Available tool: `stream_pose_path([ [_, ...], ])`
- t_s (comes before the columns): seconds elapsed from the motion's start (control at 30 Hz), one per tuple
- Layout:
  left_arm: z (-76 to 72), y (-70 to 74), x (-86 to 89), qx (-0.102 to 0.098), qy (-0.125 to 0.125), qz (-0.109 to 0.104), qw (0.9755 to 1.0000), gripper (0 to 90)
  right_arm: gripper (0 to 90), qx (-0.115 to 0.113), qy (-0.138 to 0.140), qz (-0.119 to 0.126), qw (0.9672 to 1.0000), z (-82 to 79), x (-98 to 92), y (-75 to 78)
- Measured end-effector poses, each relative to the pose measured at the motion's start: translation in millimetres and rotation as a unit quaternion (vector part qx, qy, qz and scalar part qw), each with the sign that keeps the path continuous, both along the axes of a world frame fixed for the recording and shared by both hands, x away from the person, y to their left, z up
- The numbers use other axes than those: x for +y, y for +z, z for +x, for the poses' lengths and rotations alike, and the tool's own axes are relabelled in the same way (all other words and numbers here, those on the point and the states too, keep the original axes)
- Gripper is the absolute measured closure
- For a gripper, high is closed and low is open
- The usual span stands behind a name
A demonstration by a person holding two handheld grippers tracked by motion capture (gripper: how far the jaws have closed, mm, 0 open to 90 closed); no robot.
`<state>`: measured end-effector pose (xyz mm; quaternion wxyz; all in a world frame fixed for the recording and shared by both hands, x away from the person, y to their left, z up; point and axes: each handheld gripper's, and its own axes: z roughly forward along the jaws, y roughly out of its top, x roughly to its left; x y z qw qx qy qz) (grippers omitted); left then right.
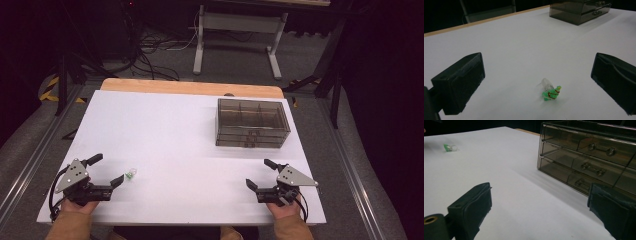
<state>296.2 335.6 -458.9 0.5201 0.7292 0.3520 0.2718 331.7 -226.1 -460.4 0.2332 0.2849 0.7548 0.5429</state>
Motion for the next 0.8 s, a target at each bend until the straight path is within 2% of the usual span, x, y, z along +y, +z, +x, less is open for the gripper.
stream_pose_path([
  [0.4, 0.1, 1.0, 0.2, -0.002, -0.006, -0.005, 1.0000, 0.2, 4.1, -0.002, 0.003, 0.001, 1.0000, 0.1, 0.6, 0.0],
  [0.53, -1.2, 2.1, 1.2, -0.007, -0.004, -0.017, 0.9998, 0.2, 3.8, -0.003, 0.004, 0.002, 1.0000, -0.1, 0.7, 0.0],
  [0.67, -1.8, 3.2, 1.5, -0.011, -0.005, -0.016, 0.9998, 0.2, 3.4, -0.004, 0.006, 0.002, 1.0000, 0.0, 0.8, -0.1],
  [0.73, -2.9, 3.6, 1.2, -0.024, -0.003, -0.016, 0.9996, 0.2, 3.3, -0.004, 0.007, 0.003, 1.0000, 0.1, 1.1, 0.0],
  [0.8, -3.1, 3.8, 1.4, -0.024, -0.003, -0.015, 0.9996, 0.1, 3.3, -0.005, 0.007, 0.002, 1.0000, 0.2, 1.2, -0.1],
])
